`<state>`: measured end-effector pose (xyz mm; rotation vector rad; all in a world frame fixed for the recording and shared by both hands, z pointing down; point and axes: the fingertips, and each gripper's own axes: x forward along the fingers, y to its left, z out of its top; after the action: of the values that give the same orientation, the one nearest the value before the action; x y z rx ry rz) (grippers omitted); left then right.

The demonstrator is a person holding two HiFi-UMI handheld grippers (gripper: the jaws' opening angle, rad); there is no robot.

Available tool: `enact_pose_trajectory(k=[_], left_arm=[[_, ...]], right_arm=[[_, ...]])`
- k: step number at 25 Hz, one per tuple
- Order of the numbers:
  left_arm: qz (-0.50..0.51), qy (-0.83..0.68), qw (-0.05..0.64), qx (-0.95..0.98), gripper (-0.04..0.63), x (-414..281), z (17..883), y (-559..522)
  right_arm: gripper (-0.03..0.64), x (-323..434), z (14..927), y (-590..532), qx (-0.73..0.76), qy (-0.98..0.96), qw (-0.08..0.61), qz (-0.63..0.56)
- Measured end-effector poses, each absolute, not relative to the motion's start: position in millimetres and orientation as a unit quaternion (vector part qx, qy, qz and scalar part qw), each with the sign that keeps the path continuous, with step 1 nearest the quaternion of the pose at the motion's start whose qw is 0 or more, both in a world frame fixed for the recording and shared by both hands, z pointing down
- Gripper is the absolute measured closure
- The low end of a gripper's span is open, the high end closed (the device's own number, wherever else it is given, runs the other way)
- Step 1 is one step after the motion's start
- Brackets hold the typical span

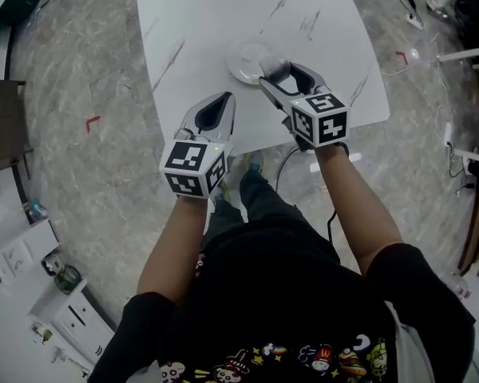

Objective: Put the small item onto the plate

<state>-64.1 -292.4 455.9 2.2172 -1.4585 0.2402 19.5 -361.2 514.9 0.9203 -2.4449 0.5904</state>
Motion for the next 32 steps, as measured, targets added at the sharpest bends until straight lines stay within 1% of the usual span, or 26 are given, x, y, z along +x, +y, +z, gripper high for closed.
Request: enact_pose_trajectory(k=[8, 17, 32], left_arm=[[0.091, -0.555, 0.262, 0.784, 0.595, -79.3, 497.7, -322.6], [0.104, -0.553, 0.294, 0.773, 0.595, -72.7, 534.9, -350.0], [0.105, -0.553, 0.304, 0.768, 0.595, -80.6, 544.4, -349.5]], right_arm=[[0.29, -2.1, 561.7, -398.2, 0.318, -0.881, 0.268, 0.228], [0.289, -12.2, 595.4, -418.6, 0.308, -0.869, 0.308, 0.235], [0.29, -21.5, 624.8, -422.7, 0.298, -0.853, 0.37, 0.214]])
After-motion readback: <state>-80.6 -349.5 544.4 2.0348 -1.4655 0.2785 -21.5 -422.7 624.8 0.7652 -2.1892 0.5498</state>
